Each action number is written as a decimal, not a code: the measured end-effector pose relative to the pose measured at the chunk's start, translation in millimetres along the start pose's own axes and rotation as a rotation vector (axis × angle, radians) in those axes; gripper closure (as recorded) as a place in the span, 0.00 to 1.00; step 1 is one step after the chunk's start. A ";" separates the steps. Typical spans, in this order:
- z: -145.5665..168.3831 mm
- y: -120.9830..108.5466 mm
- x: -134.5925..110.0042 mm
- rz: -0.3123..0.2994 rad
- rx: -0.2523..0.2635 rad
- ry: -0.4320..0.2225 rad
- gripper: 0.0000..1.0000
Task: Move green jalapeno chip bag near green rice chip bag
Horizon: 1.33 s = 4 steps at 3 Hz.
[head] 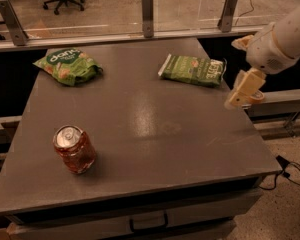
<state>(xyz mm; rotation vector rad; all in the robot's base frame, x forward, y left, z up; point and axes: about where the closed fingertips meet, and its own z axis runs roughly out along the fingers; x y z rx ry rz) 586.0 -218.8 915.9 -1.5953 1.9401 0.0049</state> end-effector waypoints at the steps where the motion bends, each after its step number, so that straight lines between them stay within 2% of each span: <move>1: 50.5 -42.2 -16.4 0.039 0.037 -0.130 0.00; 2: 93.9 -68.0 -28.0 0.110 0.041 -0.198 0.00; 3: 128.1 -85.5 -27.5 0.220 0.021 -0.224 0.00; 4: 150.1 -92.5 -26.0 0.316 -0.017 -0.219 0.16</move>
Offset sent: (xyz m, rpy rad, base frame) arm 0.1586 0.0615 -0.0576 0.3425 -0.0424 -0.0936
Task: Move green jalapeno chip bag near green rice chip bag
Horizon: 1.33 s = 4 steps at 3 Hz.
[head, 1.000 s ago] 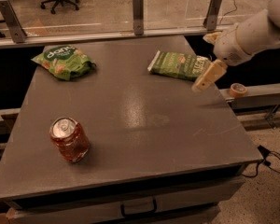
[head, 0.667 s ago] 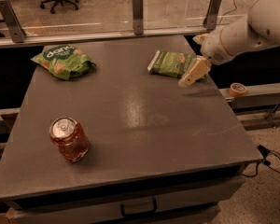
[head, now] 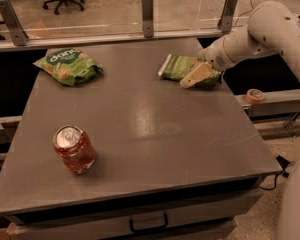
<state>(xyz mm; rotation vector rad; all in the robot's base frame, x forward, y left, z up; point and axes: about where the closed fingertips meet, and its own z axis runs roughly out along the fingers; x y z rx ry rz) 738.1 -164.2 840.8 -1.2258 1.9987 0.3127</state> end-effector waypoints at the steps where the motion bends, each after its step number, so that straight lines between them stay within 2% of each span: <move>1: 4.1 3.4 -3.3 0.047 -0.037 -0.004 0.40; 2: -11.9 10.0 -17.3 0.044 -0.058 -0.035 0.63; 3: -42.9 12.5 -37.2 0.000 -0.033 -0.078 0.86; 4: -88.2 -3.7 -59.1 -0.075 0.065 -0.112 1.00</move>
Offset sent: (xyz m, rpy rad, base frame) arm -0.0225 0.0082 0.0501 0.1005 0.0298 0.0379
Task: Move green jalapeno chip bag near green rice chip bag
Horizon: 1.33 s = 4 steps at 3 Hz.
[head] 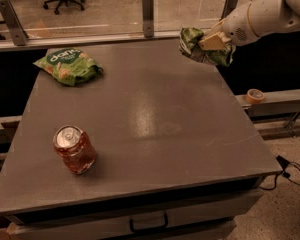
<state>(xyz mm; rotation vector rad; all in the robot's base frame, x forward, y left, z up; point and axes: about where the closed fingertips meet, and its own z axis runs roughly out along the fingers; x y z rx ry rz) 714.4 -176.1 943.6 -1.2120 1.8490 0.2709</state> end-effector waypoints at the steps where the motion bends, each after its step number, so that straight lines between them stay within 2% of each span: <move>1: 0.4 0.2 0.1 0.000 -0.001 0.000 1.00; 2: 22.3 14.9 -10.9 -0.026 -0.036 -0.024 1.00; 4: 97.4 59.8 -50.4 -0.115 -0.157 -0.116 1.00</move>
Offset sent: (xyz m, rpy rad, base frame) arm 0.0005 0.0649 -0.0179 0.0243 -0.0217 0.1183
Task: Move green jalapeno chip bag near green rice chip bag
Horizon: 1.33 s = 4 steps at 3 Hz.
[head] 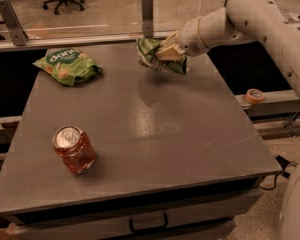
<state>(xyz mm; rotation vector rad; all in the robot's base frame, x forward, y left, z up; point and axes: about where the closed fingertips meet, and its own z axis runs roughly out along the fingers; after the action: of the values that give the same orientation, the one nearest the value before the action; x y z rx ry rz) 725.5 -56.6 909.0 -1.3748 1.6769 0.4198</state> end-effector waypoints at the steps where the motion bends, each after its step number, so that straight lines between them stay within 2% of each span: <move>1: 43.9 18.3 -23.8 -0.029 -0.063 -0.047 0.82; 3: 88.4 50.5 -51.9 -0.017 -0.152 -0.117 0.35; 4: 98.7 62.0 -58.7 -0.008 -0.173 -0.131 0.12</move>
Offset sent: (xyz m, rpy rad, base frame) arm -0.0063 0.1183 -0.0194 0.1139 0.0474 0.1621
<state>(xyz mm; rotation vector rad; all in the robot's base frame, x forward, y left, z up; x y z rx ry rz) 709.5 70.9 886.1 -1.4455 1.5562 0.6491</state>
